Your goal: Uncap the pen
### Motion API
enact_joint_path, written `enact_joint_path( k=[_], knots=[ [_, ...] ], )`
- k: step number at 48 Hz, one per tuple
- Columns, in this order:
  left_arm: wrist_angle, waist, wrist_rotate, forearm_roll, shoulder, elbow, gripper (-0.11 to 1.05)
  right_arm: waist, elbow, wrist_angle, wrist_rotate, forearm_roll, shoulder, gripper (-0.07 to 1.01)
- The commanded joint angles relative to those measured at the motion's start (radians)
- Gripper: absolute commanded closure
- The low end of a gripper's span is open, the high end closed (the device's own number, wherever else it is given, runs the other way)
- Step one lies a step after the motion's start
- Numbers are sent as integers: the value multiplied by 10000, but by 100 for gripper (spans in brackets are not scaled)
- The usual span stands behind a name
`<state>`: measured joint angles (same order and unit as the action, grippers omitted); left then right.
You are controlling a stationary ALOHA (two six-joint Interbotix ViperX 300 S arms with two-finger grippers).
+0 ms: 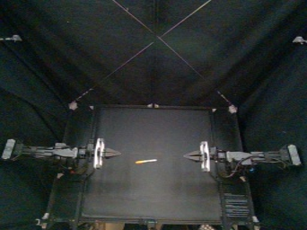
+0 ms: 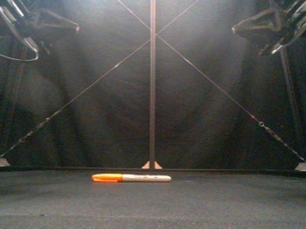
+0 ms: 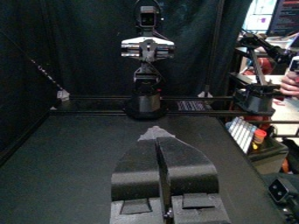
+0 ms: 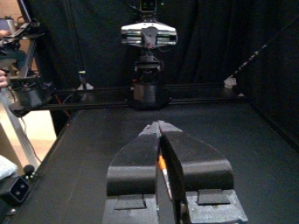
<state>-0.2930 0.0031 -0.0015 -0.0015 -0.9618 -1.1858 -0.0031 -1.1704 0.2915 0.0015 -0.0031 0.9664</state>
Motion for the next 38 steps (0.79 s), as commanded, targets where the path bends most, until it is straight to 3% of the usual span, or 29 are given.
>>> enact_joint_path(
  k=[1,12,20,28,38],
  knots=[
    [-199,46,61,0,629,199,102,-31,138,230,-15,0,-445,97],
    [-491,46,0,-15,2025,399,94,-153,583,1012,-46,0,-2853,87],
    [-537,46,-15,-15,3007,583,87,-522,1135,1028,-31,0,-4847,82],
    [-537,31,-31,-61,3789,721,69,-736,1871,1012,-15,0,-6888,58],
    [-537,31,15,-153,4449,874,35,-844,2945,997,-61,0,-8928,18]
  ],
)
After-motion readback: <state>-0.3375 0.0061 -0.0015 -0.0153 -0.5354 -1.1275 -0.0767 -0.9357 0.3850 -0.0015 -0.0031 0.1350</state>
